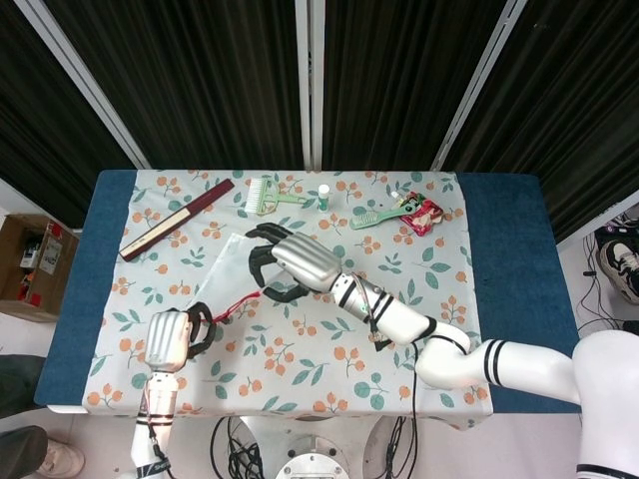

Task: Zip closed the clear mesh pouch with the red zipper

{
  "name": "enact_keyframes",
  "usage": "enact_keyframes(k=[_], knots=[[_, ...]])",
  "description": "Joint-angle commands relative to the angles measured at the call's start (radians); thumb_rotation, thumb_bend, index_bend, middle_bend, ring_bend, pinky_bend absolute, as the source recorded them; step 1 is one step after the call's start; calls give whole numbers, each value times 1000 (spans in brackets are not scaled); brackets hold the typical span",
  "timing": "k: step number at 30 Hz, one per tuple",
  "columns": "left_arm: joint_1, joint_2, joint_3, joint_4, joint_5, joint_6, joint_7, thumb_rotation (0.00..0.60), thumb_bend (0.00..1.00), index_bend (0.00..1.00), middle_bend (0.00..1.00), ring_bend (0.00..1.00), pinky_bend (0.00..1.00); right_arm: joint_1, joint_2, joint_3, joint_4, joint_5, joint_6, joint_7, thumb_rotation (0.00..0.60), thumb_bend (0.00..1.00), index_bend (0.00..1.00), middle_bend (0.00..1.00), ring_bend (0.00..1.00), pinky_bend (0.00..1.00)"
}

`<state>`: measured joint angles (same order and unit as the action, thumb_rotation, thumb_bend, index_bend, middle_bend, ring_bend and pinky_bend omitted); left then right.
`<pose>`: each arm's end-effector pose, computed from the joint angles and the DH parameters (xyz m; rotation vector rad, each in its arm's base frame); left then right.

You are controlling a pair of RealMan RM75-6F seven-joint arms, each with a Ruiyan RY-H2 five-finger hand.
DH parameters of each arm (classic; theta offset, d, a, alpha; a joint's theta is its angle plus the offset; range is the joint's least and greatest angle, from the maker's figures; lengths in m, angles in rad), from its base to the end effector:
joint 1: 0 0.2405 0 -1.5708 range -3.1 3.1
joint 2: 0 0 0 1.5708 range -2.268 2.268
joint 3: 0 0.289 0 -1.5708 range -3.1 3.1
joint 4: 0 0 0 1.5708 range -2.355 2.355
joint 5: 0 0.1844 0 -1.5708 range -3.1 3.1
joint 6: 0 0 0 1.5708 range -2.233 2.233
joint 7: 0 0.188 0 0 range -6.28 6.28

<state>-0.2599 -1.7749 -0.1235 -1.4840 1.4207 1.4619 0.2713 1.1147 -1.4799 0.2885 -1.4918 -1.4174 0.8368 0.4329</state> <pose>-0.2284 0.2762 -0.0010 -1.3428 -1.0581 -1.1792 0.0403 -0.4169 0.0162 2.1823 -1.1659 1.5792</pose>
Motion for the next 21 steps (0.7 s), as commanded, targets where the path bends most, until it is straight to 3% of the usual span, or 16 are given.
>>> enact_keyframes(k=[1,10,21], knots=[[-16,-1,-9,40,-30,-40,14,600,437,746,872,841,693,-25,27,-23,-25,-20,16,8,600,381,934,403,110,85],[-50,-2,-45,139,-136,-145,57,600,444,746,871,841,693,-94,104,-66,-86,-69,76,48,600,381,939,413,118,85],[-60,-6,-66,194,-211,-180,85,600,446,747,871,840,693,-154,181,-98,-128,-120,137,88,600,380,940,415,118,85]])
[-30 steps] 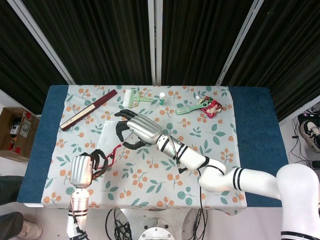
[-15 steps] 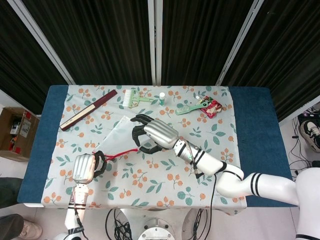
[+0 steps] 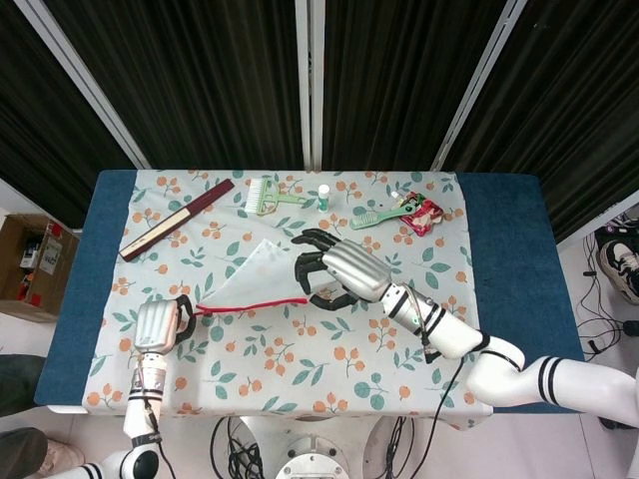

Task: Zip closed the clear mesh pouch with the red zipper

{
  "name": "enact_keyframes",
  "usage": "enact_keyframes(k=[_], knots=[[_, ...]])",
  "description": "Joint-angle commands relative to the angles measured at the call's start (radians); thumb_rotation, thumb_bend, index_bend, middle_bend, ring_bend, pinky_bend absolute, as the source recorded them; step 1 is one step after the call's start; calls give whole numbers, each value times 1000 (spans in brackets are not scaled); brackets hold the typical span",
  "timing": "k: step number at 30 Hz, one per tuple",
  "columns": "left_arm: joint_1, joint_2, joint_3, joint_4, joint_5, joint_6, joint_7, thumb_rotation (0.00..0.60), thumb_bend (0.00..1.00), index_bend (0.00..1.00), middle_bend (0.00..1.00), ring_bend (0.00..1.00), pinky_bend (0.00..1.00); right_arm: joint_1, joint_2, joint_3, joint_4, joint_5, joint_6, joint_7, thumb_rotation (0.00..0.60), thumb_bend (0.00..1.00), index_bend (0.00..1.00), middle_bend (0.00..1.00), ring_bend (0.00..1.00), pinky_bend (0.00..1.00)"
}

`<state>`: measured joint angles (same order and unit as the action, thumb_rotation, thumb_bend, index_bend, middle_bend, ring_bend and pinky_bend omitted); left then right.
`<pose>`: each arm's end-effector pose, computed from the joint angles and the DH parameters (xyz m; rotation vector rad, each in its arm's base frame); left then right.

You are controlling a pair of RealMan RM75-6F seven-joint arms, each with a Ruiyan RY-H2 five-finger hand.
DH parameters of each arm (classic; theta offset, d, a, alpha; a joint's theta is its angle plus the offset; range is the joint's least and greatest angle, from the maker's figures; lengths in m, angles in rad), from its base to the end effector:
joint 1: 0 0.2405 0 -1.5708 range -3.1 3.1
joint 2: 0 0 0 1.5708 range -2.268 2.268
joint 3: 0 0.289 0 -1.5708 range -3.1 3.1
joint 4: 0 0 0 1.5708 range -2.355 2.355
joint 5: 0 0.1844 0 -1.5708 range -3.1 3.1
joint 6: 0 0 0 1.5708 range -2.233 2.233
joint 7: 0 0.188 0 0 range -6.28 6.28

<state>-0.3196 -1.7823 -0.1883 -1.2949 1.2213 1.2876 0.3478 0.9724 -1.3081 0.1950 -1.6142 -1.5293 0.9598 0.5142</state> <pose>-0.2836 0.3110 -0.0179 -1.3798 -1.0532 -0.8666 -0.0199 -0.3976 0.0658 2.1331 -1.1739 1.5763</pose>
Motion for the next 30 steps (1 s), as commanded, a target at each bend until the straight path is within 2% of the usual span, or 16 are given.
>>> enact_keyframes(k=[1,14,17,20,22,24,26,30], knots=[[0,2,-2,6,-18,-8,12,600,445,747,871,839,692,-16,14,-5,-7,-10,20,10,600,380,940,415,118,85],[0,20,3,-31,-40,9,65,600,447,733,858,828,691,-58,45,-17,-5,-35,69,46,600,381,941,416,118,85],[2,44,8,-70,-40,8,73,600,413,584,765,743,683,-64,37,-26,6,-45,75,28,600,381,941,416,118,85],[7,79,4,-140,-39,14,62,600,324,305,525,525,662,-75,8,-46,29,-68,90,-41,600,381,940,411,118,85],[12,102,-2,-183,-23,37,51,600,275,219,382,390,626,-87,-21,-67,47,-84,101,-100,600,380,927,401,118,85],[15,118,-4,-207,-1,65,54,600,245,198,322,337,587,-95,-41,-94,60,-96,95,-136,600,379,867,369,116,85],[20,136,-8,-234,19,95,61,600,229,194,293,309,546,-103,-54,-128,68,-105,73,-165,600,377,764,323,97,84],[30,169,-13,-277,44,137,59,600,212,193,287,301,491,-118,-46,-187,60,-99,12,-198,600,353,449,227,23,34]])
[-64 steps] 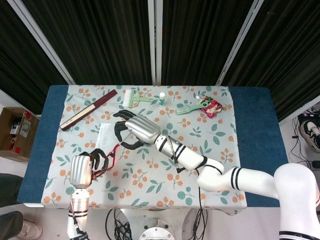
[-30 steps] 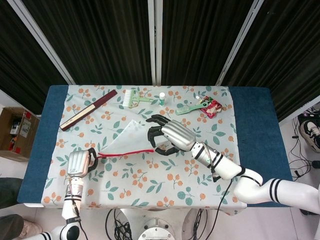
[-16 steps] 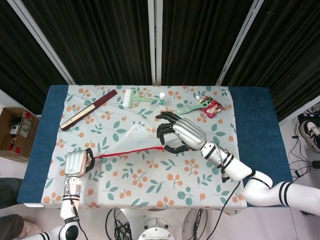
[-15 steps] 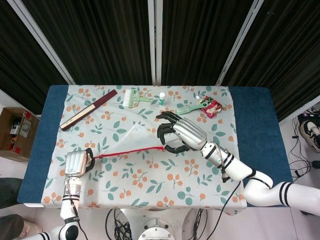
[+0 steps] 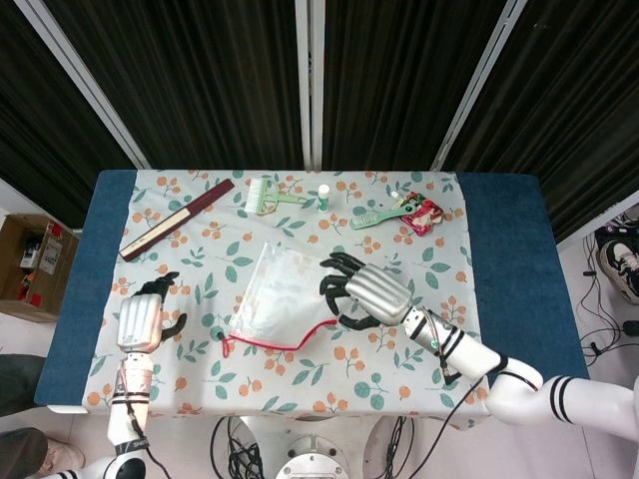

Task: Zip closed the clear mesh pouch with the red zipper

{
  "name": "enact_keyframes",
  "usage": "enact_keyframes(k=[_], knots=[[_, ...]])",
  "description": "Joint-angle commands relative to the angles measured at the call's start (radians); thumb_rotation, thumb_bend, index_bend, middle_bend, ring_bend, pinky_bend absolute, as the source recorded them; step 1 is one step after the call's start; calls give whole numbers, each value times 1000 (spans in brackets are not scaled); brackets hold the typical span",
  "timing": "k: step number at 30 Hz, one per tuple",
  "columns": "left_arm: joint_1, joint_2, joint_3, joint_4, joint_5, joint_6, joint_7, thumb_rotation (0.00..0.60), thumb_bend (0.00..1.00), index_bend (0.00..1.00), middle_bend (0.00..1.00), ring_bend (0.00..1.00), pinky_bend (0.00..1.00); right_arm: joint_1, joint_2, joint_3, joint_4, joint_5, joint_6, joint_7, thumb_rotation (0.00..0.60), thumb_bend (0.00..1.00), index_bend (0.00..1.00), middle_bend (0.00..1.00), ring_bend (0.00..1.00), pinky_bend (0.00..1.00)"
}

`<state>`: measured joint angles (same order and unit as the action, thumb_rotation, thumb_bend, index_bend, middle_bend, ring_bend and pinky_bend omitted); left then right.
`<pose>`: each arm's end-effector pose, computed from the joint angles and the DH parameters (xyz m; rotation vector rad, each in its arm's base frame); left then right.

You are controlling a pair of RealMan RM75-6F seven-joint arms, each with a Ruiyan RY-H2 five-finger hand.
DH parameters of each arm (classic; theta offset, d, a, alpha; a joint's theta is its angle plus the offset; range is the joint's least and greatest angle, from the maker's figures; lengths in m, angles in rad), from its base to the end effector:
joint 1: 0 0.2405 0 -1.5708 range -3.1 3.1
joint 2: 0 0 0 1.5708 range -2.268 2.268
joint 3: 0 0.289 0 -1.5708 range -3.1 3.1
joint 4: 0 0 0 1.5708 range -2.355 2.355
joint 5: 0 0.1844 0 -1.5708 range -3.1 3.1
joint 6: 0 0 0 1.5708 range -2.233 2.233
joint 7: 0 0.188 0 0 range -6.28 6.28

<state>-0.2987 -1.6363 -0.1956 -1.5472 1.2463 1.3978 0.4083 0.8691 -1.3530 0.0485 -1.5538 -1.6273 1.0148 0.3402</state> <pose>-0.2627 0.3048 0.0407 -1.3238 -0.9962 -0.9611 -0.0858 -0.3695 0.0329 2.2230 -1.0020 1.3487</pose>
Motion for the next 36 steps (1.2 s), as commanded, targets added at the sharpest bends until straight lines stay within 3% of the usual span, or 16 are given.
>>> enact_keyframes(k=[1,3,5,8,13,18,23,28,36], knots=[[13,32,-7,-33,24,37,-5,600,207,193,287,301,486,-17,12,-58,-11,7,-69,-29,600,334,345,196,9,16],[19,44,-10,-43,28,49,-11,600,187,194,287,301,476,-18,38,-81,-27,26,-117,-50,600,249,134,118,0,0],[26,58,-13,-51,27,59,-25,600,168,193,287,301,458,-17,79,-101,-55,65,-180,-81,600,151,24,46,0,0],[37,83,-18,-60,18,64,-53,600,137,194,287,293,415,-20,136,-121,-97,146,-262,-112,600,32,0,0,0,0],[60,145,-25,-78,-14,42,-142,600,110,194,287,279,357,-61,212,-140,-137,214,-282,-90,600,0,0,0,0,0],[84,219,-20,-90,-27,10,-244,600,101,216,287,279,327,-165,233,-117,-110,225,-120,-48,600,15,0,0,0,0],[105,304,32,-36,53,6,-291,600,102,254,297,266,306,-303,203,-85,-44,239,131,-170,600,160,0,65,0,0],[140,364,93,-15,126,45,-253,600,104,258,285,224,220,-419,213,-88,-37,238,284,-217,600,174,0,73,0,0],[227,419,170,-82,196,146,-217,600,106,248,235,182,191,-582,213,-122,-5,170,471,-185,600,174,0,61,0,0]])
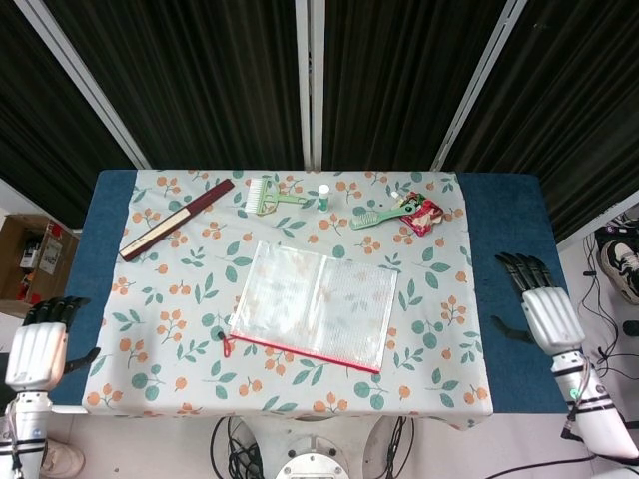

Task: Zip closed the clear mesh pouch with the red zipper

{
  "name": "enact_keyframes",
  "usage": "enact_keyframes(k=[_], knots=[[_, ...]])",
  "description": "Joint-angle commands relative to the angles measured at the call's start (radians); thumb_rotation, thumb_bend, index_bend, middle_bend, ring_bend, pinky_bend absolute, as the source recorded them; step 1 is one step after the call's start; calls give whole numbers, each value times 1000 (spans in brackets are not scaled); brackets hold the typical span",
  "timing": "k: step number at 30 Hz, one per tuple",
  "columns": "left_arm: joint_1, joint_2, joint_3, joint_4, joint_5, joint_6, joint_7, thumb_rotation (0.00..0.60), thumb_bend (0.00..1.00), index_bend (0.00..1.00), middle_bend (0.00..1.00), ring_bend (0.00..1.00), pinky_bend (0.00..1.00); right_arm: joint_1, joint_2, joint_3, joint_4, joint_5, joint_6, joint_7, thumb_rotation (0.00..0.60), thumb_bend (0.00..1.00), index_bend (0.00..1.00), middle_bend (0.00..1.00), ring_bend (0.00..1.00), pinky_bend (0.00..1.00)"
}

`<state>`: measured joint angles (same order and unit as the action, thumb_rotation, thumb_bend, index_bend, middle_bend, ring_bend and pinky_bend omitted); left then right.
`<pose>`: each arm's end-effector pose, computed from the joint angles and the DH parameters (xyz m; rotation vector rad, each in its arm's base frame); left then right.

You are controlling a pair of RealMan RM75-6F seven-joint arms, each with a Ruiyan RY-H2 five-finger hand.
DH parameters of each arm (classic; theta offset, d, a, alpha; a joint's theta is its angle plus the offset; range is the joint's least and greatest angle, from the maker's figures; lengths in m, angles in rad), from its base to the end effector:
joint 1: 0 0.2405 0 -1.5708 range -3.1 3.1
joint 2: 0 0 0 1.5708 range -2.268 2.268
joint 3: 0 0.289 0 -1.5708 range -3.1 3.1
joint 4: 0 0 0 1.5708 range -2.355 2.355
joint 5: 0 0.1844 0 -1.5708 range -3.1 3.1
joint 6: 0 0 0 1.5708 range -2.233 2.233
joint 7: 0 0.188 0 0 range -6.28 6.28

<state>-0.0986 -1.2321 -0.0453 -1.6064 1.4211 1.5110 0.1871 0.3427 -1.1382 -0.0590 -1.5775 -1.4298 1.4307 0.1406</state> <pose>-0.3340 0.2283 0.1663 -1.3484 -0.8620 -0.8216 -0.2980 -0.2885 0.1711 1.5182 -0.9809 1.0358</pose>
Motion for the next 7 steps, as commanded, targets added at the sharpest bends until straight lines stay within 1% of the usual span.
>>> enact_keyframes(k=[1,7], knots=[[40,16,29,-30,32,51,1,600,106,246,232,182,190,-76,-2,-21,23,-36,72,26,600,174,0,60,0,0],[94,2,58,-51,72,119,6,600,105,245,229,182,189,-140,-6,-31,44,-66,111,69,600,174,0,60,0,0]])
